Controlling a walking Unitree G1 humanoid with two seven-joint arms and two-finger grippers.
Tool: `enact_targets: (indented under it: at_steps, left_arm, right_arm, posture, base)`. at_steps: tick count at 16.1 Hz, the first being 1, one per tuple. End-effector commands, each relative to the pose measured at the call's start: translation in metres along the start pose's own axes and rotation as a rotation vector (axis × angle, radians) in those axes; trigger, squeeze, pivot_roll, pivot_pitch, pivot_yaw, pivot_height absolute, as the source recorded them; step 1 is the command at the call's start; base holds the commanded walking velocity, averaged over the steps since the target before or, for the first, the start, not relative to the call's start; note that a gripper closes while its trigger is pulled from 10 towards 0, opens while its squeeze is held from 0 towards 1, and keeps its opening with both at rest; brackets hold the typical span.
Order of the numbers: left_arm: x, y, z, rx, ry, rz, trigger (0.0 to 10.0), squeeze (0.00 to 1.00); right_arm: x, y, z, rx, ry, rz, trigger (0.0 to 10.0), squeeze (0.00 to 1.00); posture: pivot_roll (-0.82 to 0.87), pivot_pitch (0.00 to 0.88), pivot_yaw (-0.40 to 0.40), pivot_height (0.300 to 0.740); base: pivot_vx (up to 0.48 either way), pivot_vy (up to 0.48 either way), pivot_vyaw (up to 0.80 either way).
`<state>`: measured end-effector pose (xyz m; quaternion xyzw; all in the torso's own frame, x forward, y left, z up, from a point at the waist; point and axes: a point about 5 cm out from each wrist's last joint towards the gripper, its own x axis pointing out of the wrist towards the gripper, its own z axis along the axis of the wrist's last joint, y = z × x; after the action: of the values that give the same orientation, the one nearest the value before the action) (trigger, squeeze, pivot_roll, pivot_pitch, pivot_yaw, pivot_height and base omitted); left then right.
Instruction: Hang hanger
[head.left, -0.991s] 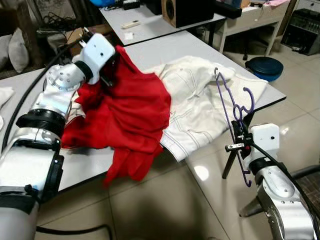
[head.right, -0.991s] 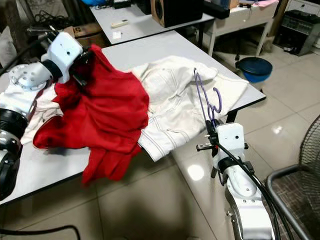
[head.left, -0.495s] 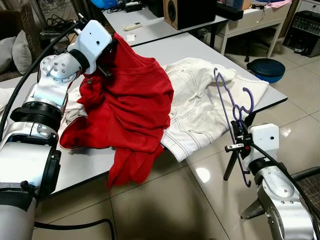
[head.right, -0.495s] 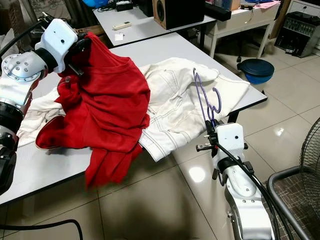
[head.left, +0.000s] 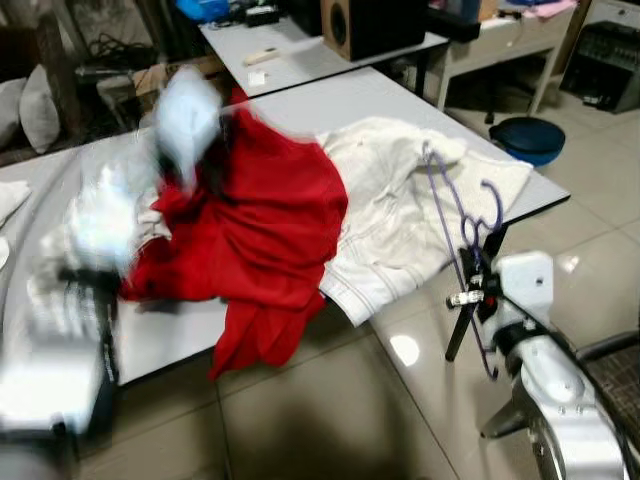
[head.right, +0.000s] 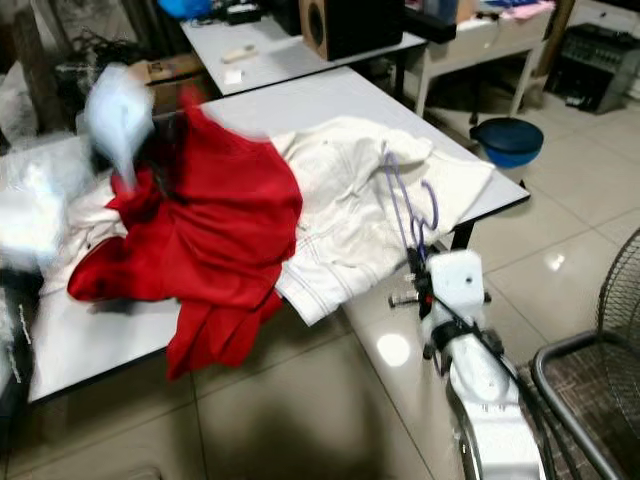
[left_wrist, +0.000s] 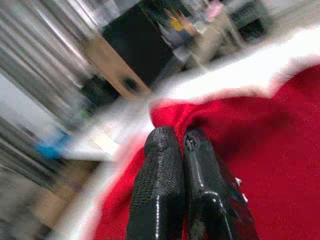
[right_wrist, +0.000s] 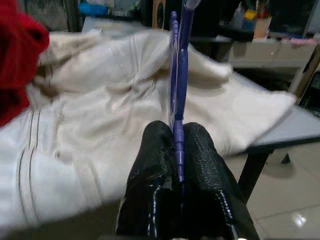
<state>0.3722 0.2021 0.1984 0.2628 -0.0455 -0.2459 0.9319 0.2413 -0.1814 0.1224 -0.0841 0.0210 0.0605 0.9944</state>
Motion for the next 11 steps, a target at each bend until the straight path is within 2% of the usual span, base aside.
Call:
enact_targets:
  at_steps: [1, 3, 5, 6, 8, 9, 10, 11]
  left_arm:
    - [-0.002, 0.003, 0.007, -0.012, -0.021, -0.022, 0.0, 0.0]
    - [-0.005, -0.006, 0.0, -0.027, -0.004, -0.059, 0.0, 0.0]
    - [-0.008, -0.01, 0.0, -0.06, -0.018, -0.042, 0.0, 0.0]
    - [-0.015, -0.015, 0.003, -0.08, -0.025, -0.032, 0.0, 0.0]
    - [-0.022, -0.009, 0.011, -0.098, -0.081, 0.056, 0.0, 0.0]
    - [-0.025, 0.007, 0.025, -0.149, -0.196, 0.211, 0.0, 0.0]
    - [-0.028, 0.018, 0.038, -0.214, -0.288, 0.304, 0.0, 0.0]
    - [-0.031, 0.018, 0.049, -0.267, -0.355, 0.292, 0.0, 0.0]
  right_arm:
    - [0.002, 0.005, 0.004, 0.002, -0.018, 0.029, 10.0, 0.0]
    - [0.002, 0.005, 0.003, -0.003, -0.015, 0.042, 10.0, 0.0]
    - [0.003, 0.005, 0.004, -0.007, -0.014, 0.059, 10.0, 0.0]
    - [0.004, 0.005, 0.005, -0.013, -0.014, 0.077, 10.0, 0.0]
    - [0.006, 0.005, 0.007, -0.018, -0.015, 0.094, 10.0, 0.0]
    - [0.008, 0.005, 0.008, -0.023, -0.016, 0.105, 10.0, 0.0]
    - [0.009, 0.005, 0.008, -0.026, -0.015, 0.117, 10.0, 0.0]
    - [0.009, 0.005, 0.008, -0.028, -0.012, 0.125, 10.0, 0.0]
  posture:
    - [-0.09, 0.0, 0.118, 0.74]
    - [-0.08, 0.0, 0.106, 0.74]
    - [-0.07, 0.0, 0.079, 0.74]
    - [-0.06, 0.0, 0.061, 0.74]
    - [-0.05, 0.0, 0.041, 0.74]
    - [-0.05, 0.0, 0.027, 0.74]
    - [-0.04, 0.0, 0.015, 0.74]
    - [-0.04, 0.0, 0.006, 0.74]
  base:
    - [0.0, 0.0, 0.0]
    - [0.0, 0.0, 0.0]
    - [0.0, 0.0, 0.0]
    - [0.0, 0.0, 0.0]
    - [0.0, 0.0, 0.0]
    - [0.0, 0.0, 0.0]
    - [0.0, 0.0, 0.0]
    - [0.0, 0.0, 0.0]
